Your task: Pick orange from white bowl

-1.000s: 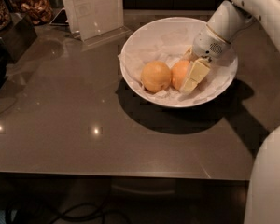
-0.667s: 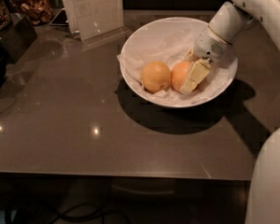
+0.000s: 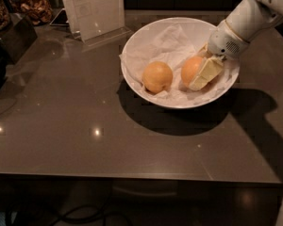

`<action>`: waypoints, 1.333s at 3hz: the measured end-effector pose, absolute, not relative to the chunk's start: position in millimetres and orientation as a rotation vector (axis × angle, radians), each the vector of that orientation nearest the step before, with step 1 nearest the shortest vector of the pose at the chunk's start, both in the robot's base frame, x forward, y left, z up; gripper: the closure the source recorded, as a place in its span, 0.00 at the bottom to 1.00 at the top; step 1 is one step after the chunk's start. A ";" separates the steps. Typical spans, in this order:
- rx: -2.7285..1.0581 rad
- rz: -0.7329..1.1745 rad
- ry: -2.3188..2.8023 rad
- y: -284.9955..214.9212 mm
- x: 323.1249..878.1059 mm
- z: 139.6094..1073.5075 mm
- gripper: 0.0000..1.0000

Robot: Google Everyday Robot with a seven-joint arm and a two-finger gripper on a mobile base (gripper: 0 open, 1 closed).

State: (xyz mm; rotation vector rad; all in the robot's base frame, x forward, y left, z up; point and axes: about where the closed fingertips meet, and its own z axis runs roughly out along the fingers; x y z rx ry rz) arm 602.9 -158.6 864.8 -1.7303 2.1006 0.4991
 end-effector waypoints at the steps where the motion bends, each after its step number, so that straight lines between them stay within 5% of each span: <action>1: -1.692 0.529 1.939 -156.8 599.7 901.0 1.00; 4: -1.573 0.481 1.694 -166.8 513.2 1001.8 1.00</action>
Offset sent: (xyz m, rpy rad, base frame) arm -0.0661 0.0010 0.1548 0.3709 -0.3409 0.1373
